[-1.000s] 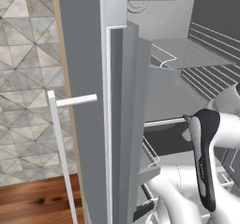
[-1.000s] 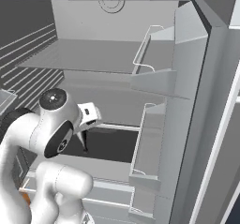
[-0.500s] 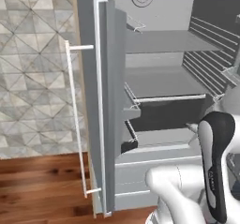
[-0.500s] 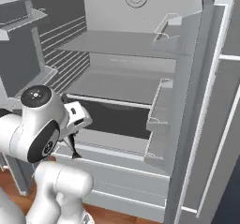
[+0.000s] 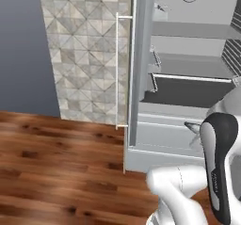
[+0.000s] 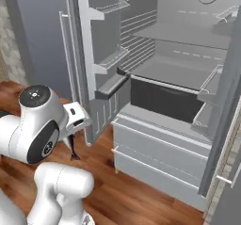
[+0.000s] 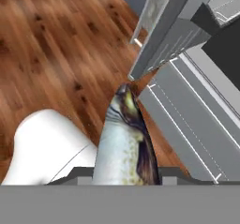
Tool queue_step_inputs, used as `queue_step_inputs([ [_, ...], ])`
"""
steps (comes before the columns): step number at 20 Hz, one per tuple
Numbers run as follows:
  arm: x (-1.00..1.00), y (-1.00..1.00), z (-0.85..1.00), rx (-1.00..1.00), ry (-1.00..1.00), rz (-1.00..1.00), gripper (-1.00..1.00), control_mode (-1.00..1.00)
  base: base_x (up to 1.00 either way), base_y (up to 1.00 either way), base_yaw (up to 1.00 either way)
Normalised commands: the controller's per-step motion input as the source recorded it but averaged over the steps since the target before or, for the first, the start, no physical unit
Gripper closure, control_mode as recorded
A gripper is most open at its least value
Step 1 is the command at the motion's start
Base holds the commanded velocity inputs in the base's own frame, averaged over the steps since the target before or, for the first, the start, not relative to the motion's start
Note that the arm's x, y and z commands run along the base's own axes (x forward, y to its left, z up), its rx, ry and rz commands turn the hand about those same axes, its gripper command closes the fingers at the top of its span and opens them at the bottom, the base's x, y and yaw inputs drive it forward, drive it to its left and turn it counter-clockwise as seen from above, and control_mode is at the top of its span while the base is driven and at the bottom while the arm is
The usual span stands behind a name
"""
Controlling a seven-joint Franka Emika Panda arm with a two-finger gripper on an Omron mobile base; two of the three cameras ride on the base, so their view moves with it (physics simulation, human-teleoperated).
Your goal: Place one potato and one fish in each tupperware on the nearby counter, to pack two identical lunches.
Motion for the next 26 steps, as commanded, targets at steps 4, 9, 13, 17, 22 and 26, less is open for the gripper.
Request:
queue_step_inputs([
  [4,0.00,0.00,0.00,0.00,0.00,0.00,1.00,1.00,-1.00,0.00,0.53],
  [9,0.00,0.00,0.00,0.00,0.00,0.00,1.00,1.00,-1.00,0.00,0.57],
  [13,0.00,0.00,0.00,0.00,0.00,0.00,1.00,1.00,-1.00,0.00,0.59],
  [17,0.00,0.00,0.00,0.00,0.00,0.00,1.00,1.00,-1.00,-0.01,0.57],
  [22,0.00,0.00,0.00,0.00,0.00,0.00,1.00,1.00,-0.88,0.47,0.64],
  [26,0.00,0.00,0.00,0.00,0.00,0.00,1.00,1.00,-0.82,0.97,0.59],
])
